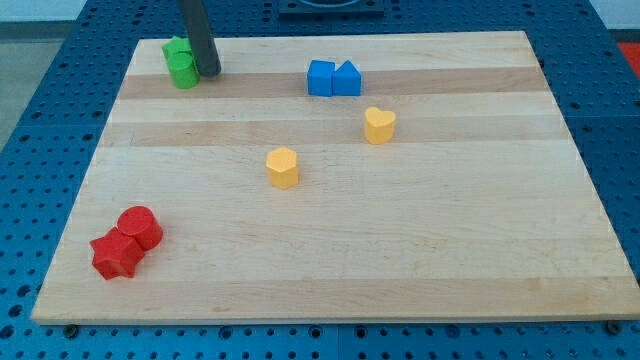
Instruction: Move your arm to the yellow heart
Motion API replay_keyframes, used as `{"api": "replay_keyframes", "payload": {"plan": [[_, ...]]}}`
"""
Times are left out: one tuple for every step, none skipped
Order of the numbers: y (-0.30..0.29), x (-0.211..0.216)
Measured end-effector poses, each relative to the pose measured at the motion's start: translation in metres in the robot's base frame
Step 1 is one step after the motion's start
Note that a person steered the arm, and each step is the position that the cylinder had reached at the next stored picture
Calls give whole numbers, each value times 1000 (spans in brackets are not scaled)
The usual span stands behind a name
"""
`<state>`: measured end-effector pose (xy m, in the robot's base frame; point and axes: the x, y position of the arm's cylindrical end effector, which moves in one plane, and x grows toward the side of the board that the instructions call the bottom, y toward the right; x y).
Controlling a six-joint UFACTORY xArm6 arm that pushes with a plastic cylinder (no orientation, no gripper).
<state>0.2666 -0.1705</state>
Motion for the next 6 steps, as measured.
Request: {"api": "replay_keyframes", "payload": {"plan": [[28, 24], [52, 60], [87, 89], [132, 105], [181, 117], [225, 119]]}}
